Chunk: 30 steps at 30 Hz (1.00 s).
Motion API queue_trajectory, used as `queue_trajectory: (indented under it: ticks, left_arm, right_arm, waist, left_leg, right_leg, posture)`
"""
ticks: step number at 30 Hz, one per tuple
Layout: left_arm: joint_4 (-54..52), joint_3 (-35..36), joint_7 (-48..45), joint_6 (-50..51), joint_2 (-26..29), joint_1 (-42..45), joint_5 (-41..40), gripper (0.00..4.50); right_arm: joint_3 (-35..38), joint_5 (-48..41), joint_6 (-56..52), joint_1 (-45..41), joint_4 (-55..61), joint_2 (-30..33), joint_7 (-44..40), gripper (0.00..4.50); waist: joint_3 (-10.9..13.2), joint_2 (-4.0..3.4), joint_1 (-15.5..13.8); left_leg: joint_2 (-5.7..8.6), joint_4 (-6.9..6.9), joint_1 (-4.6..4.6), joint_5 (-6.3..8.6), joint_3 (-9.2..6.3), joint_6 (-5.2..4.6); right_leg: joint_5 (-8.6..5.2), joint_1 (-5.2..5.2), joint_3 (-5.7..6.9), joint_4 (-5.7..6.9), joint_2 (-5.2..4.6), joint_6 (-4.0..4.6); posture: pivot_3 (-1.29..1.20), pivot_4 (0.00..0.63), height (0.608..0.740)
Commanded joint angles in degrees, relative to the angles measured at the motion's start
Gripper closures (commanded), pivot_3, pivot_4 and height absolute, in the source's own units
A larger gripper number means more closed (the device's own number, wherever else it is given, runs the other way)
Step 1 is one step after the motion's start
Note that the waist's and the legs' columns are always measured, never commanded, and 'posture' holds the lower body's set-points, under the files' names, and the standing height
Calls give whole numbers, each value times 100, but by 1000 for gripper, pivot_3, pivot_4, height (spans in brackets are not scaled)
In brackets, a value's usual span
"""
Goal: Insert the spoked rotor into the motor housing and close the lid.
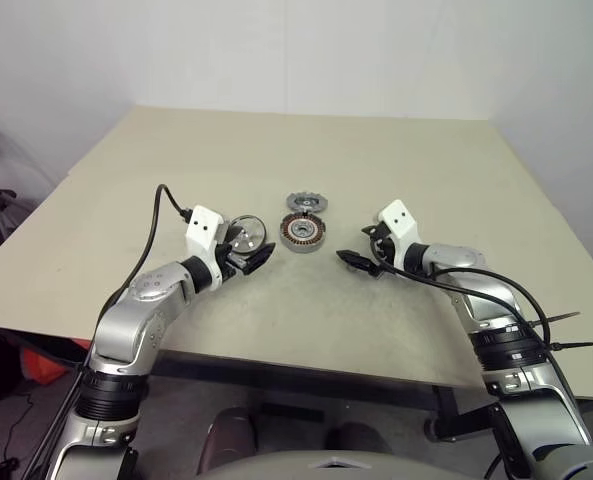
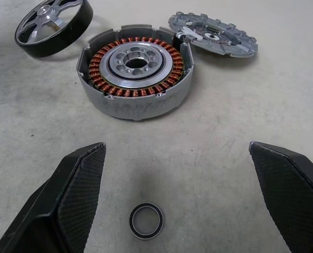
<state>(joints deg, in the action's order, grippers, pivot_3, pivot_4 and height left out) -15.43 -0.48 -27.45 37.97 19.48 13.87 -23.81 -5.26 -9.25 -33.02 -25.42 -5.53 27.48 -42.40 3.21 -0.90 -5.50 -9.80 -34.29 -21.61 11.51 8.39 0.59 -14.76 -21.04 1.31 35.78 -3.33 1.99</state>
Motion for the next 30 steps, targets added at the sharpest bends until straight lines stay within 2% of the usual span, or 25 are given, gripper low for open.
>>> queue_trajectory:
  ticks: [1,30]
  left_arm:
    - [-183,58,-32,-81,35,65,-31,47]
    - [-213,-76,-10,-88,-8,4,35,47]
  right_arm:
    - [98,-78,60,-67,225,24,13,0]
    - [32,-68,6,33,289,-26,56,0]
  waist:
    - [0,0,0]
    - [0,0,0]
  left_leg:
    - [0,0,0,0,0,0]
    - [0,0,0,0,0,0]
  right_leg:
    - [0,0,0,0,0,0]
    - [0,0,0,0,0,0]
  posture:
    - [0,0,740]
    - [0,0,740]
